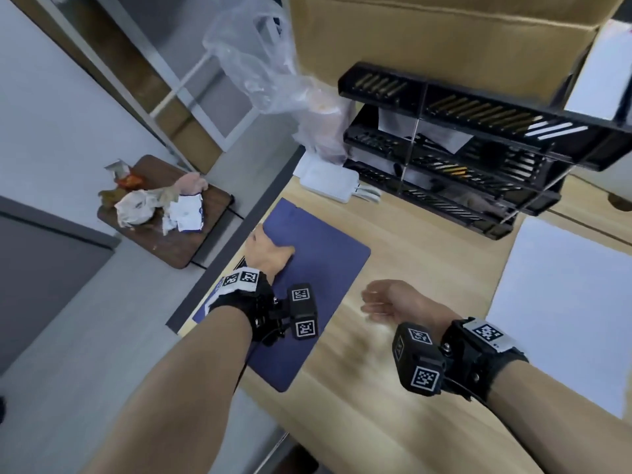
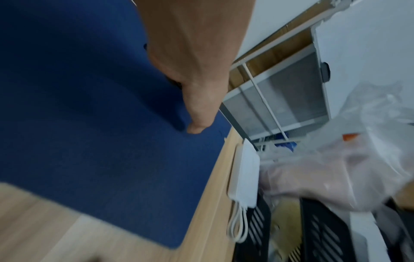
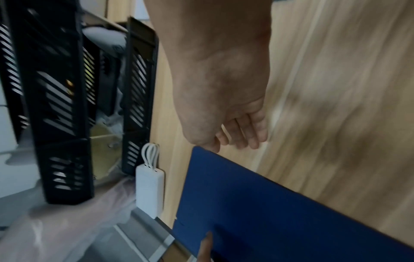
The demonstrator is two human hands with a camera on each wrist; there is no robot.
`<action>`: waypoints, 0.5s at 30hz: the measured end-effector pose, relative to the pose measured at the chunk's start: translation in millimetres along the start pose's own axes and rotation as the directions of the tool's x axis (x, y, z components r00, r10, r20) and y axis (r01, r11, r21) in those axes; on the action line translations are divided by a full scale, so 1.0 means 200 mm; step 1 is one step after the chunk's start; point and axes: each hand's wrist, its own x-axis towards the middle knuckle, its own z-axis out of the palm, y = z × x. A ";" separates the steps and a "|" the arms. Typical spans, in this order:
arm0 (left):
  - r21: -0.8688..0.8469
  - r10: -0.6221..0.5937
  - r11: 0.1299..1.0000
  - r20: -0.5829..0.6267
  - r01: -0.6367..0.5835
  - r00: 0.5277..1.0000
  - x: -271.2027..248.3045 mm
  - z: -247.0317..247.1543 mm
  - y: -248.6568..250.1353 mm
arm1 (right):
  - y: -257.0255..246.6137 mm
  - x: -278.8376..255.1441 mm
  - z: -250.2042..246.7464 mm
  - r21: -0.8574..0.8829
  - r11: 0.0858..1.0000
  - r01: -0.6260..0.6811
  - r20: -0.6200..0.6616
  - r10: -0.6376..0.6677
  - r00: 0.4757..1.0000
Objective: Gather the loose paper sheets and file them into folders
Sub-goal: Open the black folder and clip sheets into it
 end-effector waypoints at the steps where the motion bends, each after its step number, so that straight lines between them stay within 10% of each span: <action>1: 0.000 -0.019 1.000 -0.010 0.019 1.000 0.02 0.00 -0.02 | 0.01 0.01 0.02 0.009 1.000 -0.013 0.001 0.013 1.000; 15: 0.087 -0.117 0.988 -0.077 0.124 0.990 0.08 0.05 -0.12 | -0.02 0.06 0.05 0.174 0.980 -0.099 -0.021 0.104 0.994</action>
